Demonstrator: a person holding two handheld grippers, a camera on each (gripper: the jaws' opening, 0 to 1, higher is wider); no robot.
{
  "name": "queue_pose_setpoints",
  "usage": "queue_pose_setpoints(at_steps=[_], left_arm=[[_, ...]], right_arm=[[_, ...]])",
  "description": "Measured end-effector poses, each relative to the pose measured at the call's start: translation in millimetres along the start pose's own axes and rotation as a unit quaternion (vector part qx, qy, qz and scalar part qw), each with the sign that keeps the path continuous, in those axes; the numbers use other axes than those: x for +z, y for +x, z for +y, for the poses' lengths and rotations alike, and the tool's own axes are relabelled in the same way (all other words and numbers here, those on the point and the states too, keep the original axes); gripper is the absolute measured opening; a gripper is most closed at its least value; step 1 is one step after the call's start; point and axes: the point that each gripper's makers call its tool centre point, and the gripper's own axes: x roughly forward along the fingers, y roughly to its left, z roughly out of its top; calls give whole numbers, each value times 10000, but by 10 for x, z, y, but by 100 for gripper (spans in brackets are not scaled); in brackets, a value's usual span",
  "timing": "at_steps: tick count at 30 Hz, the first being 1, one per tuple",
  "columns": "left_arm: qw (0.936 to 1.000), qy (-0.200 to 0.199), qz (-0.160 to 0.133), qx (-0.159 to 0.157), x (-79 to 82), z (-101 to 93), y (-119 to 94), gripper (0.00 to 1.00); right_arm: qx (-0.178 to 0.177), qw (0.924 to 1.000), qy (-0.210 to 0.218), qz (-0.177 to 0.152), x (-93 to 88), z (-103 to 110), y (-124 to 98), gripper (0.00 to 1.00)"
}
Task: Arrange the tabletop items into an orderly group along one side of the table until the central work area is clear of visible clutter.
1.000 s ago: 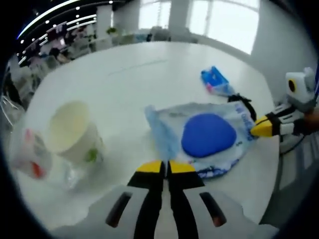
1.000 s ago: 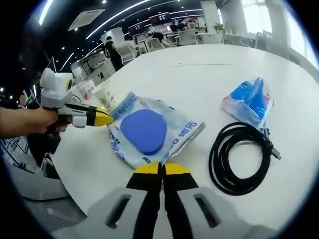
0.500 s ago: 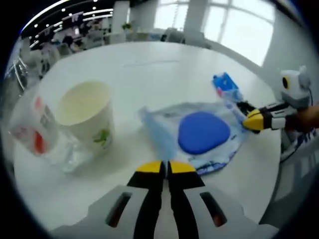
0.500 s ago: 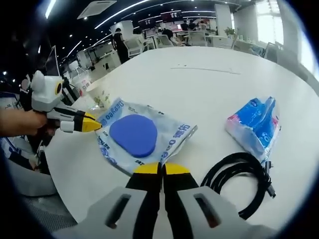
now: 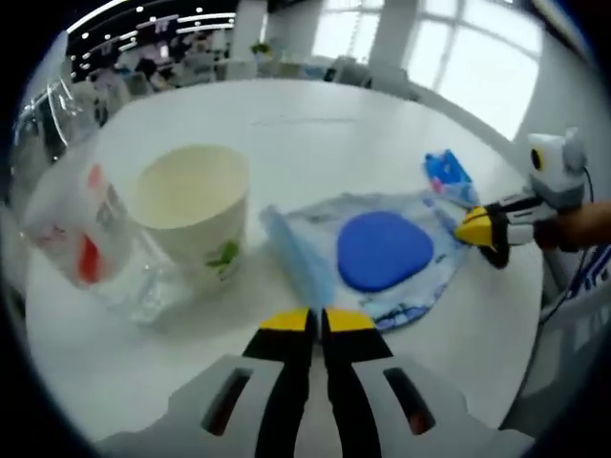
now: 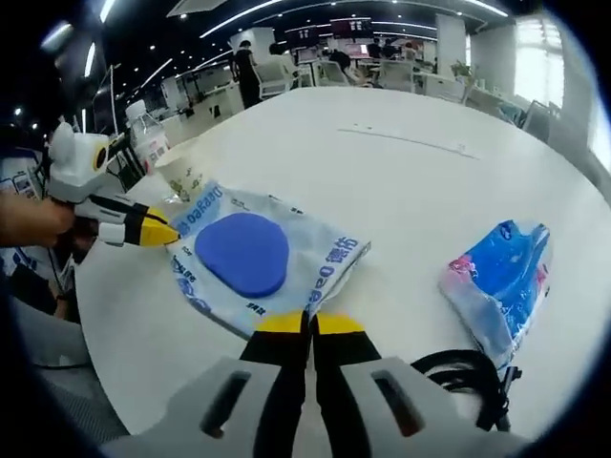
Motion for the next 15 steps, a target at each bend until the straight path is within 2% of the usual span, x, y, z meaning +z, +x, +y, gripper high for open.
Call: queue_pose_setpoints(at_steps=[15], left_arm=[[9996,-226,-140,81,68,54,79,2]], right_arm=[[22,9998,-179,90,89,-156,175,1]])
